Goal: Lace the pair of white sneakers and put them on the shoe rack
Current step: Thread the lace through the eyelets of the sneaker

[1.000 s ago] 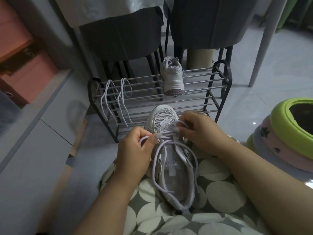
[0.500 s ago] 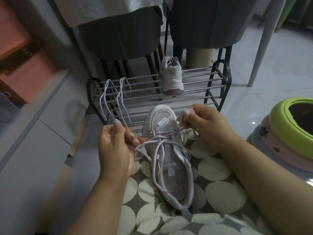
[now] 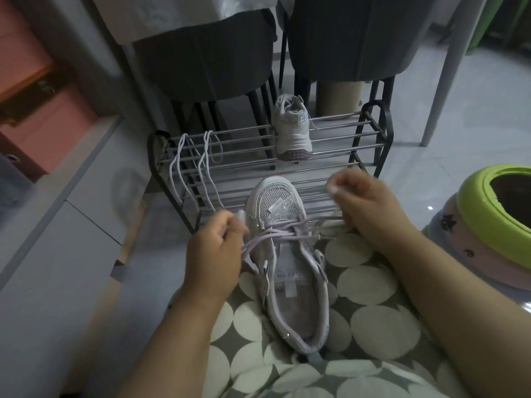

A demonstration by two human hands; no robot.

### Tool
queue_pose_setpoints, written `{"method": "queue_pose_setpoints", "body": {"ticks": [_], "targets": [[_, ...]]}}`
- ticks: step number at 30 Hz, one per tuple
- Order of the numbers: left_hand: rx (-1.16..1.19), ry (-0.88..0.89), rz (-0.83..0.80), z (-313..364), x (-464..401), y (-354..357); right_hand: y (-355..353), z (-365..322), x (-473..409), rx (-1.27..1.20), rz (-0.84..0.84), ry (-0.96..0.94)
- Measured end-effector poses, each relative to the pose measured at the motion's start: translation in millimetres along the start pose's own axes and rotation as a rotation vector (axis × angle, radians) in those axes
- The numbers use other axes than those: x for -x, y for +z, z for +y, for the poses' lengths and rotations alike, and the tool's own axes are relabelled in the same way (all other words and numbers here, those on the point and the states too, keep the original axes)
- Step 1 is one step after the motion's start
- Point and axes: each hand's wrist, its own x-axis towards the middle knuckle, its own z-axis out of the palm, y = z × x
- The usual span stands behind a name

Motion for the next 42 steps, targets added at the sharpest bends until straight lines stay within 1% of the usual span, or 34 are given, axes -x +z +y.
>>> {"method": "queue_pose_setpoints", "body": {"ticks": [2, 3, 5, 8, 9, 10, 11, 13, 14, 15, 16, 18, 20, 21, 22, 27, 29, 32, 36, 39, 42], "targets": [[-0.159, 0.105, -0.076, 5.2, 4.0, 2.1, 7.8, 1.6, 4.2, 0.437, -0.192, -0.124], [-0.199, 0.148, -0.089, 7.1, 4.6, 2.6, 11.1, 1.4, 5.0, 0.583, -0.26, -0.18], [-0.223, 0.173, -0.095, 7.0, 3.6, 2.0, 13.0, 0.6, 2.8, 0.723, -0.314, -0.248], [-0.218, 0.152, -0.132, 4.6, 3.3, -0.4, 11.9, 0.2, -1.2, 0.819, -0.385, -0.25], [-0.208, 0.138, -0.154, 3.7, 3.6, -0.7, 11.8, 0.1, -1.6, 0.787, -0.409, -0.232], [-0.181, 0.111, -0.176, 3.7, 3.6, -1.0, 11.0, -0.2, -1.2, 0.693, -0.402, -0.188], [-0.14, 0.068, -0.197, 4.2, 3.2, -1.6, 10.2, 0.9, -1.2, 0.543, -0.353, -0.112], [-0.047, -0.021, -0.236, 4.8, 1.7, -2.2, 7.9, 3.8, -1.0, 0.124, -0.174, 0.071], [-0.009, -0.052, -0.254, 4.0, 0.7, -2.7, 5.4, 5.0, -1.8, -0.101, -0.093, 0.136], [0.022, -0.081, -0.277, 3.6, 0.2, -3.0, 2.6, 5.3, -3.0, -0.303, -0.046, 0.171], [0.059, -0.112, -0.305, 4.4, 0.4, -3.3, 0.6, 4.8, -3.5, -0.469, -0.044, 0.182], [0.154, -0.172, -0.337, 5.5, 1.4, -2.2, 0.6, 1.4, -3.9, -0.722, -0.118, 0.17], [0.27, -0.217, -0.304, 7.8, 1.9, -0.5, 5.5, -2.1, -2.5, -0.895, -0.203, 0.175], [0.352, -0.238, -0.272, 8.6, 2.3, 0.6, 9.1, -1.6, -1.9, -0.938, -0.239, 0.18], [0.446, -0.258, -0.252, 9.2, 2.2, 1.4, 11.7, -1.2, -1.2, -0.934, -0.257, 0.188], [0.825, -0.316, -0.242, 8.1, 2.1, 3.1, 19.4, -1.4, -1.7, -0.679, -0.258, 0.284], [0.892, -0.315, -0.251, 9.7, 2.0, 3.5, 22.3, -1.8, -1.9, -0.62, -0.246, 0.298], [0.933, -0.28, -0.261, 10.4, 2.4, 3.2, 25.5, -2.3, -1.0, -0.551, -0.251, 0.306], [0.917, -0.268, -0.298, 9.6, 2.3, 6.8, 25.8, -4.1, -0.8, -0.484, -0.263, 0.346], [0.682, -0.225, -0.277, 10.9, 2.3, 11.0, 24.3, -6.0, 1.7, -0.375, -0.3, 0.377], [0.502, -0.245, -0.28, 9.7, 2.7, 12.2, 22.4, -9.4, 5.0, -0.216, -0.336, 0.371]]}}
